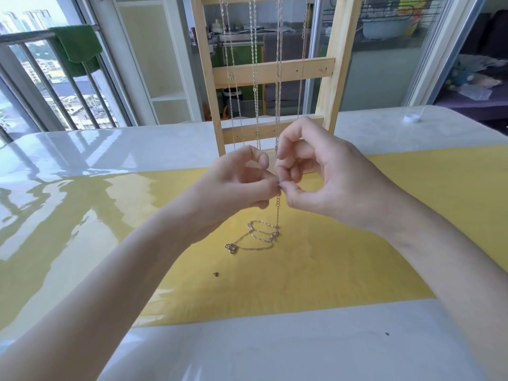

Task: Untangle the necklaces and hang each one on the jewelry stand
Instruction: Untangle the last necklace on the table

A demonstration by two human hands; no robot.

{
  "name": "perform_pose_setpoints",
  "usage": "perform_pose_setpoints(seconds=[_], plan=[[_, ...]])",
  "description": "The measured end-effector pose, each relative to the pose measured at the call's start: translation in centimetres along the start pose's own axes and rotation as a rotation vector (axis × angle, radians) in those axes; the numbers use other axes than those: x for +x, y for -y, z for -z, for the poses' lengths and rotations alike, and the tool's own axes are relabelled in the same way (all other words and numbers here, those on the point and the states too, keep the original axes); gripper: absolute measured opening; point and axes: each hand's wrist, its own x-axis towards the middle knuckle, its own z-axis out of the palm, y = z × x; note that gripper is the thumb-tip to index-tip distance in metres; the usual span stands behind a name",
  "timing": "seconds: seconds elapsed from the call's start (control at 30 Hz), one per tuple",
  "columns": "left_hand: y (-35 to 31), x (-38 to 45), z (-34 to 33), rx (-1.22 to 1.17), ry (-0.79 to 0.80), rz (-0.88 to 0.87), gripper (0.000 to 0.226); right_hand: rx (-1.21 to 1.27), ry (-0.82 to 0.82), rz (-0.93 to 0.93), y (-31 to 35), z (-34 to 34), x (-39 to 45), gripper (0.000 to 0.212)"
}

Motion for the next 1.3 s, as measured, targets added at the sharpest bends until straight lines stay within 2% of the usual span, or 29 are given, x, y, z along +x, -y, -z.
perform_pose_setpoints(seconds=[0.1, 0.2, 0.3, 0.37, 0.53, 0.73, 0.8, 0.93, 1.07, 1.13, 1.2, 1.3], plan=[[0.2, 0.0, 0.1, -0.245, 0.157, 0.179, 0.040, -0.025, 0.037, 0.030, 0.7, 0.0, -0.2, 0.032], [0.3, -0.1, 0.1, -0.341, 0.258, 0.288, 0.020, 0.009, 0.111, -0.005, 0.8, -0.4, -0.3, 0.030], [0.3, -0.1, 0.3, -0.377, 0.292, 0.320, 0.020, 0.068, 0.154, -0.046, 0.8, -0.6, -0.2, 0.029], [0.3, -0.1, 0.3, -0.346, 0.279, 0.319, 0.020, 0.041, 0.136, -0.047, 0.7, -0.7, -0.2, 0.031], [0.1, 0.0, -0.1, -0.176, 0.179, 0.280, 0.019, -0.214, 0.078, -0.014, 0.4, -1.3, -0.6, 0.034], [0.0, 0.1, 0.1, -0.358, 0.113, 0.329, 0.013, -0.337, -0.040, 0.102, -0.4, -1.6, -0.6, 0.035], [-0.1, 0.2, 0.3, -0.420, 0.086, 0.348, 0.012, -0.345, -0.079, 0.089, -0.8, -1.2, -0.6, 0.033], [0.1, 0.4, 0.5, -0.397, -0.008, 0.321, 0.021, -0.205, -0.117, 0.048, -1.0, -0.6, -0.3, 0.019], [0.2, 0.5, 0.4, -0.372, 0.019, 0.308, 0.033, -0.111, -0.071, 0.008, -1.1, -0.7, -0.1, 0.014], [0.2, 0.4, 0.4, -0.338, 0.028, 0.310, 0.032, -0.050, -0.062, -0.019, -1.2, -0.6, -0.1, 0.013], [0.2, 0.3, 0.2, -0.295, 0.018, 0.288, 0.024, 0.021, -0.043, -0.072, -1.2, -0.4, -0.2, 0.023], [0.2, 0.2, 0.0, -0.172, -0.054, 0.222, 0.022, 0.141, -0.005, -0.176, -1.1, -0.2, -0.2, 0.019]])
